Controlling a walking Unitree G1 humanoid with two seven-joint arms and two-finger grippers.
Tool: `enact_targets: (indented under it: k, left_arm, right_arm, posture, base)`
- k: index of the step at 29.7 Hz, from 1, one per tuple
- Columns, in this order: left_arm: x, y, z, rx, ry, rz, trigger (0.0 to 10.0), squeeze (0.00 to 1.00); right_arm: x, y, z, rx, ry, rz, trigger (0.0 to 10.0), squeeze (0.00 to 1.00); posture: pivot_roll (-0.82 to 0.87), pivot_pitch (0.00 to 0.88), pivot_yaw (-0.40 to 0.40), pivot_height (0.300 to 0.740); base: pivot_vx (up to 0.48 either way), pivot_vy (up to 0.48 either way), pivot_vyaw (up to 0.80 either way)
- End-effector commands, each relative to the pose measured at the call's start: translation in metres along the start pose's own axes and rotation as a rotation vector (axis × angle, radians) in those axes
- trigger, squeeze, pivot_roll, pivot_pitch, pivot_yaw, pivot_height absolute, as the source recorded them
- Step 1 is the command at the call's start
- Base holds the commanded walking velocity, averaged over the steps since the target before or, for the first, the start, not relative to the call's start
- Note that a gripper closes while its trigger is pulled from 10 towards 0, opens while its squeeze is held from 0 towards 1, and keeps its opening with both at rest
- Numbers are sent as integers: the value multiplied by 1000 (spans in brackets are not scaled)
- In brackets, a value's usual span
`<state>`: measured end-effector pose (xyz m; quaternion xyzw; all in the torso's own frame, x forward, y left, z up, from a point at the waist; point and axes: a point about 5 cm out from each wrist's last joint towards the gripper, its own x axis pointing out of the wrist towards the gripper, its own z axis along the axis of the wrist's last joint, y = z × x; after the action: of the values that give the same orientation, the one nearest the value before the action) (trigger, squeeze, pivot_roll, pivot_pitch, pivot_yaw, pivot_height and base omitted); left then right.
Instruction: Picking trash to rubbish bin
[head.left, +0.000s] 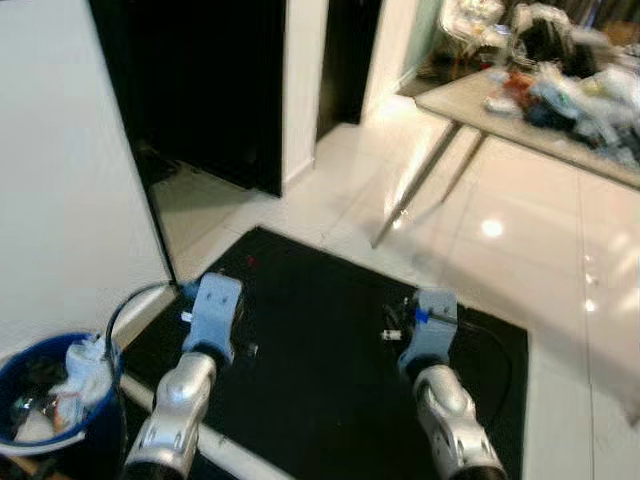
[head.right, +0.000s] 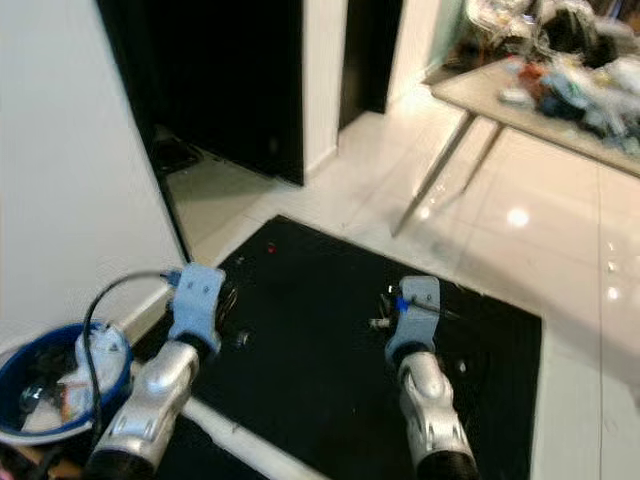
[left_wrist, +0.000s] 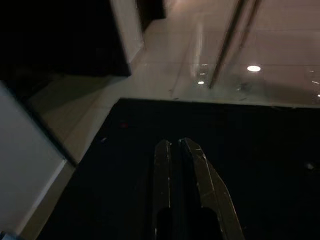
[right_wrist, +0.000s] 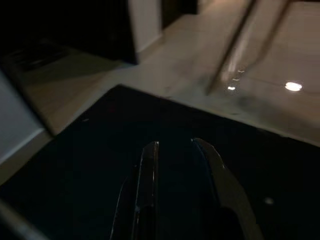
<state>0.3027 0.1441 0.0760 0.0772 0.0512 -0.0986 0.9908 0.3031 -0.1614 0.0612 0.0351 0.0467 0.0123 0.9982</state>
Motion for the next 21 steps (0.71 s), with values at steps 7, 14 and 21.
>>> enact_targets:
  k: [7,14,21]
  left_arm:
    - [1,-3,0,-2,-8,-17,10000,0]
    - [1,-3,0,1,-4,-18,10000,0]
    - [0,-8,-3,-13,10,-44,10000,0]
  right_arm:
    - [-1,-2,-1,0,7,-10,10000,0]
    - [-1,-2,-1,-1,7,-12,10000,0]
    - [-1,-3,-1,-3,7,-14,10000,0]
  posture:
    - [-22,33,6,740]
    - [-21,33,8,740]
    - [-24,34,10,740]
  base:
    - [0,0,-800]
    - [0,0,-800]
    - [0,0,-800]
